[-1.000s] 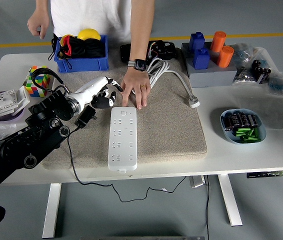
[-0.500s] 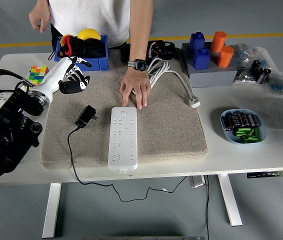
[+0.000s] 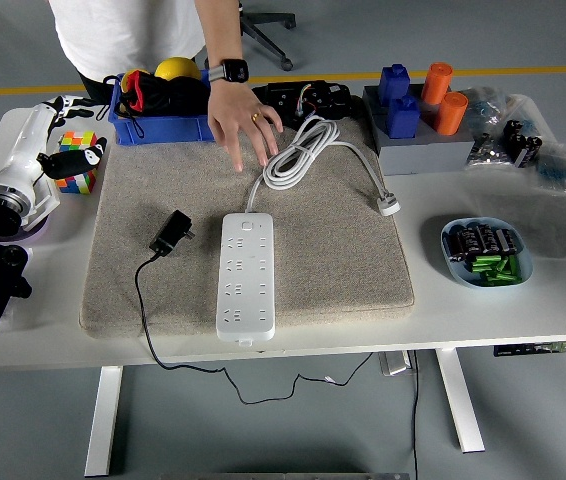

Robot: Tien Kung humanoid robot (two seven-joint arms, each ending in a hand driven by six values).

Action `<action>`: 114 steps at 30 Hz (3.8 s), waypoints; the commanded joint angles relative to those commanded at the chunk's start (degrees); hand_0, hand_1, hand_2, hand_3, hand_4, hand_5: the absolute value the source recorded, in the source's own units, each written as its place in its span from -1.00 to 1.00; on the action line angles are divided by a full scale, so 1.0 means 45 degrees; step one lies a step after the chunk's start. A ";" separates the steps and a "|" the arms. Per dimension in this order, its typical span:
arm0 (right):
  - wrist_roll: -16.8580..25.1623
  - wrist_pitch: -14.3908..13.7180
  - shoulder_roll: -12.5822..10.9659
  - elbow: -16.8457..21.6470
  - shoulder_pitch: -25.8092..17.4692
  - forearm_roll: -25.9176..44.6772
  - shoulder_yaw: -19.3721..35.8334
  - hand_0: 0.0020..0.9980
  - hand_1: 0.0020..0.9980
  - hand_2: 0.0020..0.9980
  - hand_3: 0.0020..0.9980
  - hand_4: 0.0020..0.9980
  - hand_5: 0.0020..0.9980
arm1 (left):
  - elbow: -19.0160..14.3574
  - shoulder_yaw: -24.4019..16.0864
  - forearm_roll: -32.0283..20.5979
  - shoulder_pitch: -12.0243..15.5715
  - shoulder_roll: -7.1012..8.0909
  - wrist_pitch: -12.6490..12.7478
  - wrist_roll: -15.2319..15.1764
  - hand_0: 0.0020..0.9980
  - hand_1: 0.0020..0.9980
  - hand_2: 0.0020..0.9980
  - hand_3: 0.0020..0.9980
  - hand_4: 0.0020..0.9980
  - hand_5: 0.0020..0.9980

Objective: Pull the plug out,throw it away,press the button

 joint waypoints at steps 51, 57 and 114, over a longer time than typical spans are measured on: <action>0.0194 -0.0759 0.0232 0.0000 0.0164 -0.0370 0.0190 0.48 0.33 0.28 0.22 0.32 -0.05 | -0.1149 -0.1292 -0.0071 0.1504 0.0373 0.0036 -0.0320 0.76 0.71 0.56 0.59 0.30 -0.69; 0.0230 -0.0837 0.0399 0.0000 0.0142 -0.0583 0.0563 0.48 0.33 0.28 0.22 0.32 -0.05 | -0.1233 -0.1346 -0.0035 0.1779 0.0337 0.0004 -0.0301 0.75 0.70 0.55 0.59 0.29 -0.69; -0.0207 -0.1488 0.0456 0.0000 0.0367 -0.1200 0.1089 0.48 0.34 0.29 0.22 0.32 -0.06 | -0.1658 -0.1171 0.0069 0.2066 -0.0120 0.0190 -0.0557 0.73 0.66 0.48 0.54 0.29 -0.70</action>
